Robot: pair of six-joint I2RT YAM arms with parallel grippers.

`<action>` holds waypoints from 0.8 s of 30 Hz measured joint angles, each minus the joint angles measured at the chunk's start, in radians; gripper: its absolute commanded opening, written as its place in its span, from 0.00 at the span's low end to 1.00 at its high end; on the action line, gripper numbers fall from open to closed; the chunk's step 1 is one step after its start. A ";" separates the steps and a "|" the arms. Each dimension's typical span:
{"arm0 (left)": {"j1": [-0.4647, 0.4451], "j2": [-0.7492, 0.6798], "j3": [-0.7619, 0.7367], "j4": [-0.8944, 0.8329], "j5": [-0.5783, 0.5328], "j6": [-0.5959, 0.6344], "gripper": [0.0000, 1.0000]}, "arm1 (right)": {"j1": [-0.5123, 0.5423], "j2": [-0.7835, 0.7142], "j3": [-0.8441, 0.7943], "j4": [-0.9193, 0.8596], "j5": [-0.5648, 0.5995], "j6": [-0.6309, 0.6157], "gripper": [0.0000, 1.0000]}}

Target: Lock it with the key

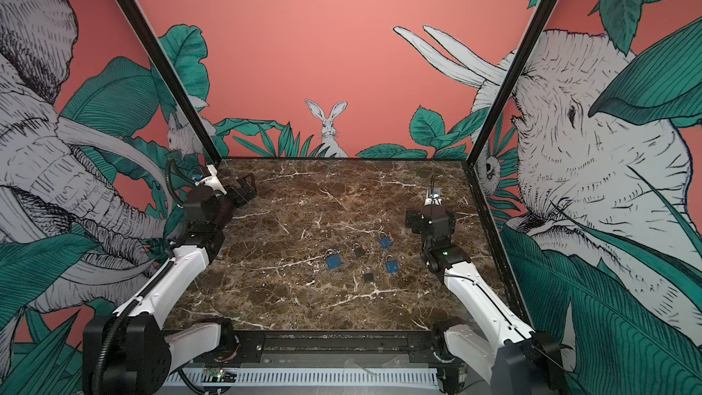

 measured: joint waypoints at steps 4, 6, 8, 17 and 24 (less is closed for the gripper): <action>0.000 -0.003 -0.029 0.023 -0.089 0.164 0.98 | -0.092 0.060 -0.050 0.093 0.040 -0.026 0.99; 0.000 -0.015 -0.086 0.049 -0.130 0.236 0.98 | -0.114 0.093 -0.093 0.142 0.059 -0.044 0.99; 0.000 -0.023 -0.145 0.065 -0.169 0.296 0.98 | -0.124 0.125 -0.134 0.195 0.074 -0.058 1.00; 0.000 0.006 -0.332 0.171 -0.219 0.444 0.95 | -0.132 0.310 -0.258 0.541 0.118 -0.084 0.99; 0.000 0.114 -0.342 0.298 -0.198 0.508 0.95 | -0.136 0.425 -0.307 0.753 0.110 -0.089 0.99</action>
